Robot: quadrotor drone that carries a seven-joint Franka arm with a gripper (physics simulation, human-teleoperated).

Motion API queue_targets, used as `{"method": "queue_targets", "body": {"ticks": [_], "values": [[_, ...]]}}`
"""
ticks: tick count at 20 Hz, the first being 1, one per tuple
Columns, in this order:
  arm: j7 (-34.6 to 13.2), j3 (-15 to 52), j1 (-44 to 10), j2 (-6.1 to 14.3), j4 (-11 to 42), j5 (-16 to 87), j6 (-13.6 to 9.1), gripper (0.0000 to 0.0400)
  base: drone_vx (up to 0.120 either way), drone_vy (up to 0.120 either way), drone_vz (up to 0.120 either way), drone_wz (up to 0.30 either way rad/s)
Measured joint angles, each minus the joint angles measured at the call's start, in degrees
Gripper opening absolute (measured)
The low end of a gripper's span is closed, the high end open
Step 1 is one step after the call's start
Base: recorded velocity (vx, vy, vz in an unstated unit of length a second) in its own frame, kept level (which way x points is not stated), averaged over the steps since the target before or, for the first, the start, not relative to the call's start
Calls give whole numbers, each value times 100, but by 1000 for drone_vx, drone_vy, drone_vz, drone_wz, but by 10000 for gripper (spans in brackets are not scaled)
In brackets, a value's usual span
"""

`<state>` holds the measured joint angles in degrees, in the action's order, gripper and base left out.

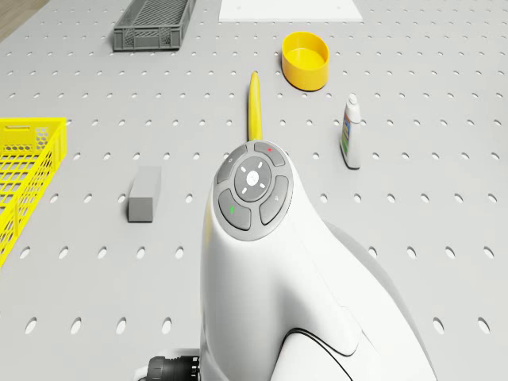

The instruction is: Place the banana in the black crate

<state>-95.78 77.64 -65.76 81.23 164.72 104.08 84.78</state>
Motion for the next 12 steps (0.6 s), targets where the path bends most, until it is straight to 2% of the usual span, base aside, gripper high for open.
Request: {"method": "queue_targets", "body": {"ticks": [2,4,6,11,12], "values": [[-6,5,-7,28,-1,-12,26,400,120,0,-100,0],[-11,10,-13,56,-3,-24,52,400,120,0,0,0],[-16,15,-19,83,-4,-35,77,400,120,0,-100,0],[-29,26,-34,147,-7,-62,137,400,120,0,-8,0],[-31,28,-37,159,-7,-68,149,400,120,0,-80,0]]}}
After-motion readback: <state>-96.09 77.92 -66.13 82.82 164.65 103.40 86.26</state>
